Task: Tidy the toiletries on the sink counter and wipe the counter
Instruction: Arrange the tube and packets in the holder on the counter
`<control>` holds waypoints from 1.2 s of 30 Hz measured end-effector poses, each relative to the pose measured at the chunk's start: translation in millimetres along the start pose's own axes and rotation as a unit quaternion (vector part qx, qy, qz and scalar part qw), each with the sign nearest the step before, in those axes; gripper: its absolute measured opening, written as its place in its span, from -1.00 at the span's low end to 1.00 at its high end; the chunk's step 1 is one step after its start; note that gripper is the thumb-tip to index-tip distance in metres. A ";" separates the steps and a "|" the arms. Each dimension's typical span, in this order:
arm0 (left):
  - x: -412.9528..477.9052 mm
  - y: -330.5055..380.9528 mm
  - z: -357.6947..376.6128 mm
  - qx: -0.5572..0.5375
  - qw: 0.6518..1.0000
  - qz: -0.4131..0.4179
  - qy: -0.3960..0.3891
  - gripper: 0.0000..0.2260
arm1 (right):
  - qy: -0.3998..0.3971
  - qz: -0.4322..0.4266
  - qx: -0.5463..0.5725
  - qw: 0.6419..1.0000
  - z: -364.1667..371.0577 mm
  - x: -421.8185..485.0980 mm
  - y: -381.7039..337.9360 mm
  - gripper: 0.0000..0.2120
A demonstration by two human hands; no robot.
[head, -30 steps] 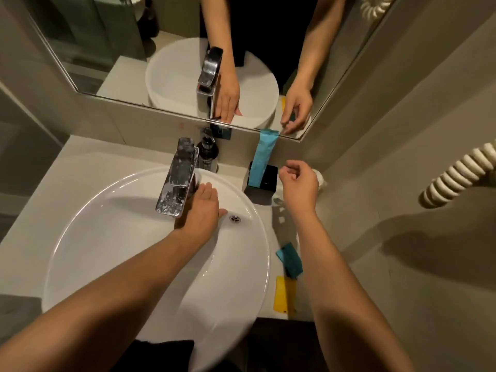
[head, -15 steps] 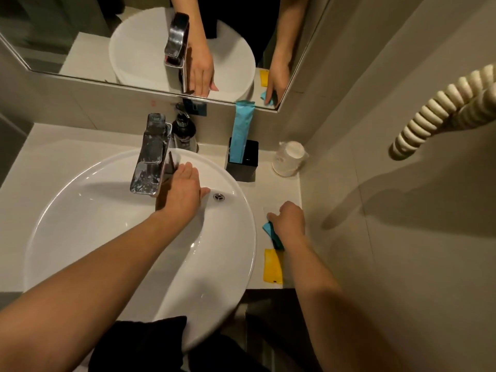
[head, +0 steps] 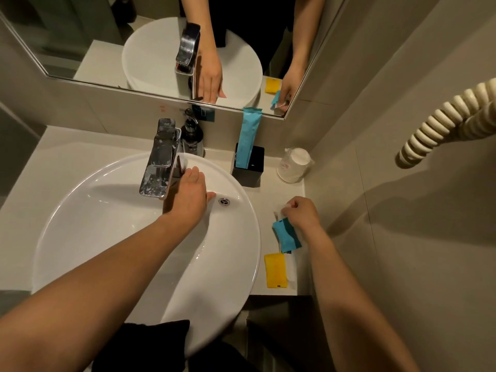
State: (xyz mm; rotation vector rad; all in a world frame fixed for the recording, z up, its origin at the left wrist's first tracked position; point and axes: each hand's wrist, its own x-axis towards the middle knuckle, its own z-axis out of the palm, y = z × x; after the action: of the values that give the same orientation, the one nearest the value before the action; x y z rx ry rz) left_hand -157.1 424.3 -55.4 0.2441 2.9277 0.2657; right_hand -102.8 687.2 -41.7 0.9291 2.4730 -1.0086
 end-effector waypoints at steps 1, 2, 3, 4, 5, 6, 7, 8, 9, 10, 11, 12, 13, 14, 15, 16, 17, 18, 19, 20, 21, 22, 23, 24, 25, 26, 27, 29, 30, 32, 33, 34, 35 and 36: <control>0.2 -0.3 0.9 -0.002 1.000 0.000 0.001 -0.54 | 0.011 -0.013 0.011 1.000 -7.0 -4.3 -0.7 -0.86; 0.3 -0.5 1.8 -0.003 1.000 0.000 0.003 -0.54 | 0.025 -0.027 0.020 0.999 -13.3 -8.0 -1.5 -0.86; 0.4 -0.6 2.7 -0.001 1.000 0.001 0.005 -0.54 | 0.039 -0.040 0.027 0.998 -19.3 -12.0 -2.6 -0.86; 0.5 -0.9 3.6 -0.003 1.000 0.002 0.008 -0.55 | 0.054 -0.053 0.036 0.996 -24.6 -15.7 -4.1 -0.85; 0.7 -1.3 4.3 -0.008 1.000 0.003 0.012 -0.56 | 0.066 -0.061 0.045 0.995 -29.7 -19.7 -6.7 -0.86; 0.8 -1.7 4.5 -0.014 1.000 0.003 0.014 -0.58 | 0.077 -0.069 0.053 0.993 -34.3 -22.7 -9.3 -0.87; 0.8 -1.8 4.7 -0.017 1.000 0.003 0.015 -0.58 | 0.087 -0.077 0.059 0.991 -38.7 -25.0 -12.1 -0.88; 0.9 -1.9 5.0 -0.018 1.000 0.003 0.013 -0.57 | 0.096 -0.084 0.066 0.990 -42.7 -26.4 -14.4 -0.89; 1.0 -2.0 4.9 -0.017 1.000 0.003 0.011 -0.56 | 0.104 -0.088 0.078 0.988 -46.8 -28.0 -17.5 -0.89; 0.9 -2.1 5.0 -0.015 1.000 0.003 0.009 -0.56 | 0.108 -0.088 0.094 0.986 -50.4 -29.3 -20.3 -0.90; 1.0 -2.1 5.1 -0.012 1.000 0.004 0.009 -0.55 | 0.110 -0.086 0.108 0.984 -53.5 -30.6 -22.7 -0.90; 1.1 -2.3 5.4 -0.009 1.000 0.006 0.011 -0.55 | 0.114 -0.084 0.116 0.983 -56.3 -31.3 -24.3 -0.90; 1.4 -2.8 5.9 -0.009 1.000 0.007 0.013 -0.55 | 0.120 -0.084 0.118 0.982 -58.3 -32.0 -25.3 -0.90; 1.5 -3.3 6.1 -0.010 1.000 0.006 0.015 -0.55 | 0.130 -0.088 0.116 0.981 -59.9 -33.0 -26.0 -0.90; 1.6 -3.8 6.8 -0.012 1.000 0.005 0.015 -0.55 | 0.142 -0.095 0.111 0.979 -61.4 -34.7 -26.8 -0.90; 1.9 -4.2 8.1 -0.013 1.000 0.005 0.014 -0.54 | 0.152 -0.100 0.104 0.978 -62.5 -36.2 -26.7 -0.90; 2.1 -4.5 9.4 -0.014 1.000 0.005 0.014 -0.53 | 0.161 -0.105 0.095 0.977 -63.9 -38.8 -27.1 -0.90; 2.4 -5.1 11.0 -0.020 1.000 0.005 0.013 -0.53 | 0.167 -0.109 0.086 0.976 -64.8 -41.9 -27.2 -0.90; 2.7 -5.5 12.4 -0.029 1.000 0.003 0.012 -0.53 | 0.172 -0.116 0.076 0.975 -65.7 -45.0 -27.5 -0.90; 3.1 -5.8 13.7 -0.038 0.999 0.002 0.011 -0.53 | 0.178 -0.127 0.066 0.974 -66.4 -48.2 -28.1 -0.90; 3.4 -6.2 14.8 -0.044 0.999 0.000 0.011 -0.53 | 0.185 -0.140 0.055 0.971 -66.8 -50.8 -29.1 -0.91; 3.6 -6.5 15.5 -0.048 0.999 -0.001 0.011 -0.53 | 0.193 -0.150 0.046 0.969 -67.2 -53.0 -30.1 -0.91; 3.7 -6.7 16.1 -0.051 0.999 -0.002 0.010 -0.52 | 0.200 -0.153 0.039 0.967 -66.6 -53.6 -31.2 -0.92; 3.7 -6.9 16.3 -0.053 0.999 -0.002 0.010 -0.52 | 0.204 -0.150 0.040 0.966 -65.7 -54.0 -31.6 -0.93; 3.6 -7.1 16.8 -0.053 0.999 -0.002 0.010 -0.52 | 0.205 -0.146 0.048 0.967 -64.4 -54.0 -32.1 -0.93; 3.5 -7.0 16.9 -0.052 0.999 -0.002 0.011 -0.52 | 0.205 -0.142 0.060 0.966 -62.9 -53.8 -31.7 -0.93; 3.5 -7.0 17.1 -0.050 0.999 -0.001 0.013 -0.52 | 0.204 -0.141 0.076 0.966 -61.4 -53.9 -31.8 -0.94; 3.7 -6.8 16.7 -0.046 0.999 0.001 0.014 -0.52 | 0.196 -0.137 0.122 0.963 -59.7 -55.4 -33.7 -0.96; 3.7 -6.7 16.7 -0.044 0.999 0.002 0.014 -0.52 | 0.192 -0.138 0.142 0.961 -59.8 -56.2 -35.8 -0.97; 3.4 -6.8 16.9 -0.042 0.999 0.005 0.016 -0.52 | 0.189 -0.149 0.158 0.958 -61.1 -54.8 -42.3 -0.96; 3.2 -6.9 17.1 -0.041 0.999 0.005 0.014 -0.52 | 0.186 -0.161 0.169 0.954 -62.6 -53.9 -47.7 -0.96; 2.9 -7.1 17.2 -0.039 0.999 0.004 0.012 -0.52 | 0.183 -0.177 0.183 0.950 -64.7 -53.2 -54.5 -0.96; 2.7 -7.1 17.4 -0.039 0.999 0.004 0.011 -0.52 | 0.181 -0.195 0.194 0.944 -66.9 -51.7 -62.5 -0.96; 2.7 -7.2 17.5 -0.042 0.999 0.004 0.012 -0.52 | 0.181 -0.215 0.201 0.938 -69.6 -50.7 -71.9 -0.96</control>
State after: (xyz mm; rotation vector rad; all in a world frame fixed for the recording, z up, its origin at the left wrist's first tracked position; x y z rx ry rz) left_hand -157.3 420.6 -74.2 0.2409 2.9310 0.3930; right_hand -116.3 674.9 68.9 0.7469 2.9195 -1.6684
